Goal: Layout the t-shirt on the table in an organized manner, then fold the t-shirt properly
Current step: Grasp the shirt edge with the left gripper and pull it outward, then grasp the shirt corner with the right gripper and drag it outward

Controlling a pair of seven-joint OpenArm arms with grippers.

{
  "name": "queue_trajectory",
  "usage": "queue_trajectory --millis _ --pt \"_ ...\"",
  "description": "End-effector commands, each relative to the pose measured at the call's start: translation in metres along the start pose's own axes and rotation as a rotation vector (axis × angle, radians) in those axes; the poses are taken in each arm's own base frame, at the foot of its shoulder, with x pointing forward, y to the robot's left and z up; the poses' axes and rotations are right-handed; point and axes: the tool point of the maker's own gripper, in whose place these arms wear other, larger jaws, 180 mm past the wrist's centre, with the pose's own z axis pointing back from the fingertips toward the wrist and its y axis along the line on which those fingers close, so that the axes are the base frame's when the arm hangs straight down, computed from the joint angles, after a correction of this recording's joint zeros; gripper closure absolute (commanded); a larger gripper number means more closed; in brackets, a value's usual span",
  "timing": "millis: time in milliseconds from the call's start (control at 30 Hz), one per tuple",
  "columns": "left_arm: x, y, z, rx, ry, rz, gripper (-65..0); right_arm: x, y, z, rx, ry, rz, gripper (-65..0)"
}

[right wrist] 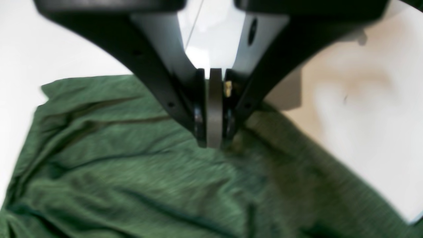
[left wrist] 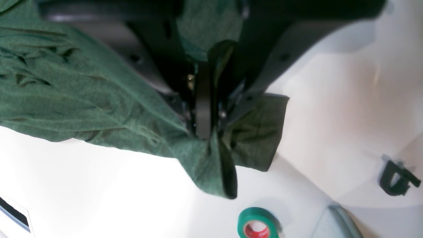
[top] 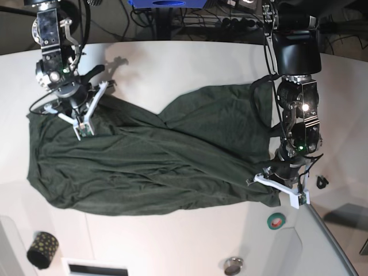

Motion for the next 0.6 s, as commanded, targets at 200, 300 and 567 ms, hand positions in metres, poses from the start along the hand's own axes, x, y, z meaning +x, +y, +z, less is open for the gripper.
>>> queue_trajectory --millis 200,300,567 --pt "0.027 -0.009 -0.001 -0.02 -0.071 0.009 0.0 0.024 -0.004 0.013 -0.013 -0.071 0.018 -5.9" --pt "0.027 -0.009 -0.001 -0.02 -0.069 0.008 0.0 0.016 0.009 0.016 0.013 -0.043 0.029 -21.5" --pt "0.02 -0.002 0.0 -0.004 -0.055 -0.006 0.0 0.005 0.033 0.007 0.075 0.0 0.077 -31.2"
